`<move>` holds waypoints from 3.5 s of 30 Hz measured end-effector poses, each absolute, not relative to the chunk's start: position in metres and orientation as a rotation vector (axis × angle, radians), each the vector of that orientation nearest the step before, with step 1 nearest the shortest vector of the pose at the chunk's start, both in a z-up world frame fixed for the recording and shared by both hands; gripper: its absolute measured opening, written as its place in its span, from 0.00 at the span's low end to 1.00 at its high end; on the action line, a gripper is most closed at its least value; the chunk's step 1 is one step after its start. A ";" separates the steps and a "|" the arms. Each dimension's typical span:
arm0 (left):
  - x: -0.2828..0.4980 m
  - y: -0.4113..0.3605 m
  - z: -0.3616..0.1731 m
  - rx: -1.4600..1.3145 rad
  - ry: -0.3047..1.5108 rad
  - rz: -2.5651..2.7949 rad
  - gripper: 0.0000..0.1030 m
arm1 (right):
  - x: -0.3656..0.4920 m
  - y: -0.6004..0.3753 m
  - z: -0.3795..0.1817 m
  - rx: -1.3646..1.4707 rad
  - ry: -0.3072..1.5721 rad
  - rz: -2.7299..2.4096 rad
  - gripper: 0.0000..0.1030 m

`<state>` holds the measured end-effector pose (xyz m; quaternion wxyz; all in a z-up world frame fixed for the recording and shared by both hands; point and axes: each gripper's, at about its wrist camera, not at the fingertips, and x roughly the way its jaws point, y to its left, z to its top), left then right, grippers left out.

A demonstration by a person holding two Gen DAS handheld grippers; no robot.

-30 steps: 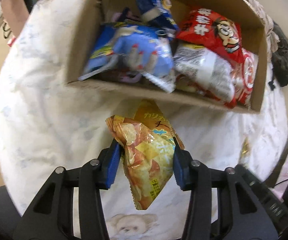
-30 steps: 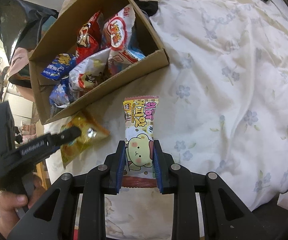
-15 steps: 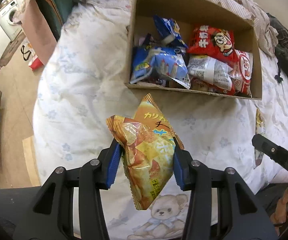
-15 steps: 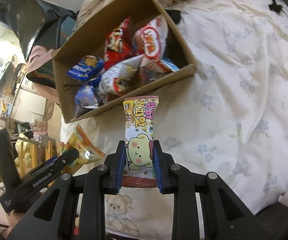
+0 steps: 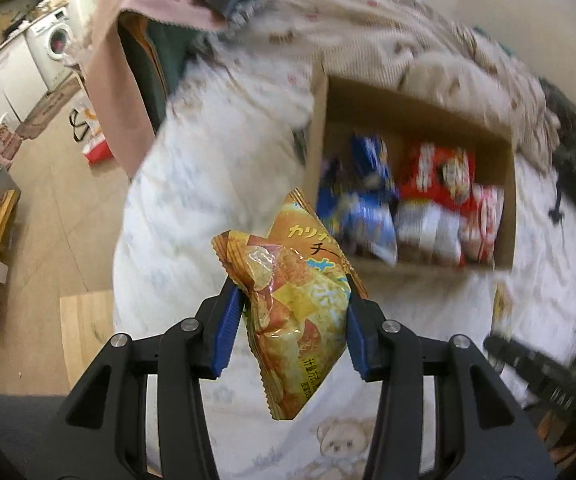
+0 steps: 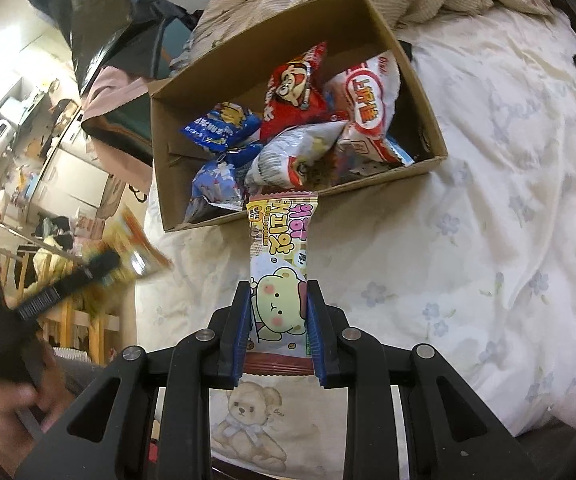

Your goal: Organize snacks

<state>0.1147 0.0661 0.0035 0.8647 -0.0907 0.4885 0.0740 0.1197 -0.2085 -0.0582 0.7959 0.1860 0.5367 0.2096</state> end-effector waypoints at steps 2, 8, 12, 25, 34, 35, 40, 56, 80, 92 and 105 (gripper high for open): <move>0.124 0.070 0.014 -0.194 0.995 0.155 0.41 | 0.123 -0.210 -0.054 0.398 1.140 0.451 0.26; 0.155 0.070 0.031 -0.206 0.945 0.127 0.41 | 0.149 -0.213 -0.037 0.386 1.105 0.483 0.26; 0.180 0.056 0.032 -0.174 0.940 0.088 0.41 | 0.174 -0.210 -0.027 0.377 1.068 0.495 0.26; 0.254 0.003 0.006 -0.131 1.000 -0.011 0.41 | 0.261 -0.209 -0.031 0.352 1.034 0.409 0.27; 0.283 -0.001 -0.030 -0.241 1.092 0.002 0.41 | 0.297 -0.224 -0.055 0.477 1.127 0.393 0.27; 0.286 -0.002 -0.031 -0.254 1.092 0.001 0.41 | 0.298 -0.226 -0.055 0.482 1.122 0.380 0.27; 0.293 -0.007 -0.032 -0.261 1.094 0.008 0.47 | 0.302 -0.238 -0.055 0.548 1.117 0.359 0.30; 0.251 0.007 0.012 -0.140 0.964 0.057 0.79 | 0.274 -0.234 -0.017 0.417 0.981 0.385 0.84; 0.106 0.024 0.043 0.018 0.816 0.061 0.79 | 0.129 -0.228 0.039 0.218 0.771 0.351 1.00; 0.058 0.040 0.049 -0.085 0.688 0.078 0.98 | 0.081 -0.221 0.034 0.165 0.643 0.281 1.00; 0.048 0.035 0.043 -0.041 0.595 0.112 1.00 | 0.082 -0.196 0.013 0.082 0.617 0.253 1.00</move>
